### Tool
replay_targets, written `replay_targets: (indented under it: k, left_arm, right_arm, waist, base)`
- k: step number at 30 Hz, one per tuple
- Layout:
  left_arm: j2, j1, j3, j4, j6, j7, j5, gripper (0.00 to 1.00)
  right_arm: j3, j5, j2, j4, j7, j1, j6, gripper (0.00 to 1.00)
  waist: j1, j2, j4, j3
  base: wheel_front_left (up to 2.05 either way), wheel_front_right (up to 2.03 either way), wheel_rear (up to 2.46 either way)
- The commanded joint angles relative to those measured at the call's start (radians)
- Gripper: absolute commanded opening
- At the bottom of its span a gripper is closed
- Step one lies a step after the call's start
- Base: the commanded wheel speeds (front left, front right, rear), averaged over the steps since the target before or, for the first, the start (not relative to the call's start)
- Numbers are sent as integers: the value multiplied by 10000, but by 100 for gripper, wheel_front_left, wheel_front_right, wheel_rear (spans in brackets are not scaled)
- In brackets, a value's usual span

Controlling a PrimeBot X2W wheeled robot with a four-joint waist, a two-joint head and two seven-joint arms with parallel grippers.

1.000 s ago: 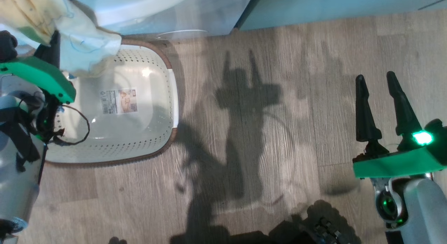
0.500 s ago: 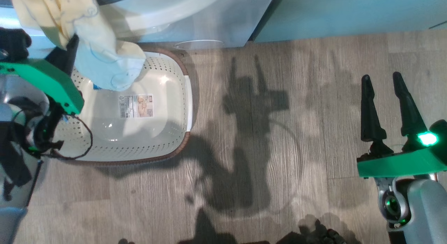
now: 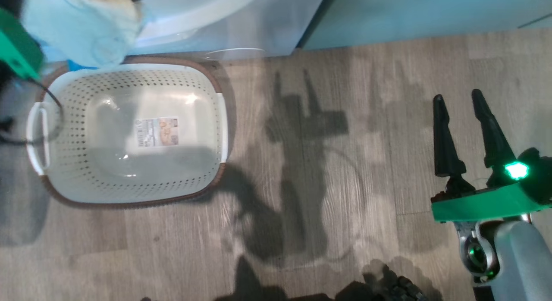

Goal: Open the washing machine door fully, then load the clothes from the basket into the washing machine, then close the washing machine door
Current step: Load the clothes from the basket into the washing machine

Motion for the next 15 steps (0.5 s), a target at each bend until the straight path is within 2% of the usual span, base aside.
replay_targets:
  k: [1,9,15]
  left_arm:
    - [749,-589,594,-81,-44,162,-76,0]
    - [1300,-2052,684,1194,-117,575,-40,0]
    - [1741,-3459,460,2497,-349,324,446,0]
  right_arm:
    - [239,31,-106,-319,-93,-85,-29,100]
    - [505,494,-106,-336,-93,-206,-29,100]
    - [712,817,-106,-385,-93,-260,-29,100]
  waist:
    - [-1,0,-188,119]
    - [-1,0,-889,509]
    - [-1,0,-1463,807]
  base:
    - [0,0,0]
    - [0,0,0]
    - [0,0,0]
